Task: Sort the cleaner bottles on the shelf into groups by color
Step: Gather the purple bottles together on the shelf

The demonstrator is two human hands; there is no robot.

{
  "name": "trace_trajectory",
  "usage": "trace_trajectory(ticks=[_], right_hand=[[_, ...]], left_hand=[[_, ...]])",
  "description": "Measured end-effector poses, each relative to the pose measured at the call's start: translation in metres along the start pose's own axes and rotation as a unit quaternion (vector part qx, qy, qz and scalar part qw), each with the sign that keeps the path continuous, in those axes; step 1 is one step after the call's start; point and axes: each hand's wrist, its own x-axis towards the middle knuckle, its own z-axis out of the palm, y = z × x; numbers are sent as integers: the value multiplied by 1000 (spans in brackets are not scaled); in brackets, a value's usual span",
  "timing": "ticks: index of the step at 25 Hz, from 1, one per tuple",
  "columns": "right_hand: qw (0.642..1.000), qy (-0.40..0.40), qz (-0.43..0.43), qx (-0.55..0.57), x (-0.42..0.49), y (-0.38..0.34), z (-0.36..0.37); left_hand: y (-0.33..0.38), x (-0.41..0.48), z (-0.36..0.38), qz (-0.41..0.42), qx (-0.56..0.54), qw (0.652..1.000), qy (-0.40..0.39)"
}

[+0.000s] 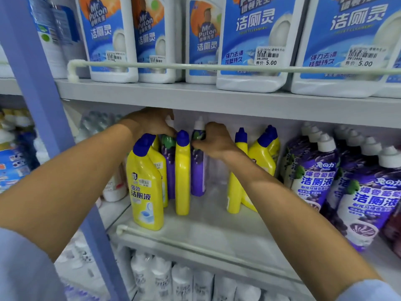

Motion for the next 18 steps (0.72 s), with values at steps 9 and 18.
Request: trace_trajectory(ticks=[9, 18], right_hand=[[996, -62, 55, -17, -54, -18, -39], [998, 0, 56, 14, -82, -19, -32]], left_hand=[[2, -31, -10, 41, -127, 991, -21], [5, -47, -9, 86, -87, 992, -22]])
